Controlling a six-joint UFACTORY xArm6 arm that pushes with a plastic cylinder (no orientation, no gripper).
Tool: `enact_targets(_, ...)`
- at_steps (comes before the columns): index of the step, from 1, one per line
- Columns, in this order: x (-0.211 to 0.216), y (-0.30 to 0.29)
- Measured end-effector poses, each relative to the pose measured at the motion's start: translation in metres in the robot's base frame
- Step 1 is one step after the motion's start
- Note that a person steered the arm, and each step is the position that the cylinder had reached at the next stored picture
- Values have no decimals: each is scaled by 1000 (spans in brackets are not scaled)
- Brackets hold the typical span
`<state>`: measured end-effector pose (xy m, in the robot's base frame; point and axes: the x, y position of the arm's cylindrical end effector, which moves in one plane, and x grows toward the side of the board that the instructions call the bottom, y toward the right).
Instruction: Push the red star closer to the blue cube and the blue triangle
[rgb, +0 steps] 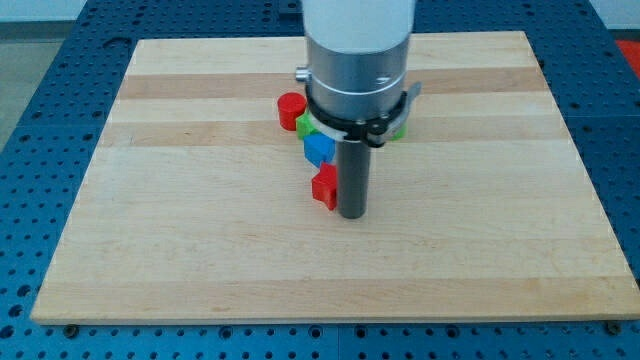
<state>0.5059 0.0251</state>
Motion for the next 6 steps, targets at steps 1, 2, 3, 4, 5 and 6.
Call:
enact_targets(1,20,-15)
enact_targets(2,21,-66)
enact_targets(3,-1,-64)
enact_targets(4,-31,-32)
enact_targets(5,-56,-22)
enact_targets(6,-43,-22)
